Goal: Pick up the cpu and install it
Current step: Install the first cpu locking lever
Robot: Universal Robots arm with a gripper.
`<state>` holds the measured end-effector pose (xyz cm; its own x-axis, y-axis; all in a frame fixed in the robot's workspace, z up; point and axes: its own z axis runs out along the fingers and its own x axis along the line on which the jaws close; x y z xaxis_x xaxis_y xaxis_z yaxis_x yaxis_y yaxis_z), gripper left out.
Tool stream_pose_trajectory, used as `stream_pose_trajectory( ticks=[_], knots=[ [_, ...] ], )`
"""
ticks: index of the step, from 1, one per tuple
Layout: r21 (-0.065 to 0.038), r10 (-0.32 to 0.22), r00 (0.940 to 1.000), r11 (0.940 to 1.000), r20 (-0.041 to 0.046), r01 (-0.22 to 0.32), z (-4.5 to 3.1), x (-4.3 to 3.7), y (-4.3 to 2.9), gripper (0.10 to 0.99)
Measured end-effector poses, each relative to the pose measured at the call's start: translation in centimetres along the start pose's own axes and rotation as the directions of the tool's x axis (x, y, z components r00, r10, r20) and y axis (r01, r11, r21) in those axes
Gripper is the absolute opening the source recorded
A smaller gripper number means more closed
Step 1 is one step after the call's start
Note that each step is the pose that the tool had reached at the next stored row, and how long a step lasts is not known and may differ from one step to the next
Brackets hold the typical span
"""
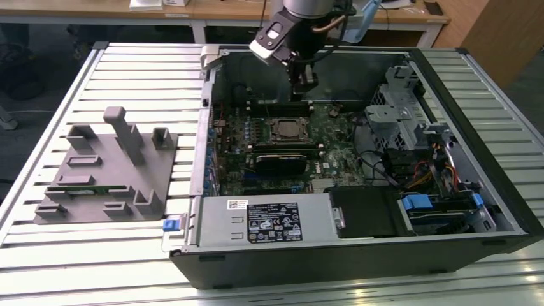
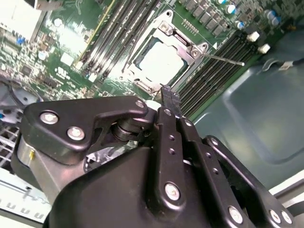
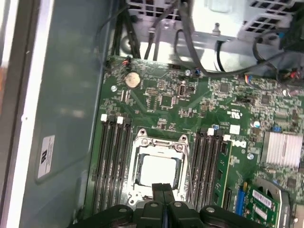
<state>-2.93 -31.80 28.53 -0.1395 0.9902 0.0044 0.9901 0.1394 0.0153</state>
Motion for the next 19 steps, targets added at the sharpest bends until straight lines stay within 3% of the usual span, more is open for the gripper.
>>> stream_pose_trajectory(
  ticks=[8, 19],
  knots=[
    [0.0, -0.121, 0.9926, 0.9926, -0.0013, 0.121, 0.02, 0.0, 0.0, 0.106],
    [0.001, -0.184, 0.9828, 0.9828, -0.0023, 0.184, 0.02, 0.0, 0.0, 0.106]
  ],
)
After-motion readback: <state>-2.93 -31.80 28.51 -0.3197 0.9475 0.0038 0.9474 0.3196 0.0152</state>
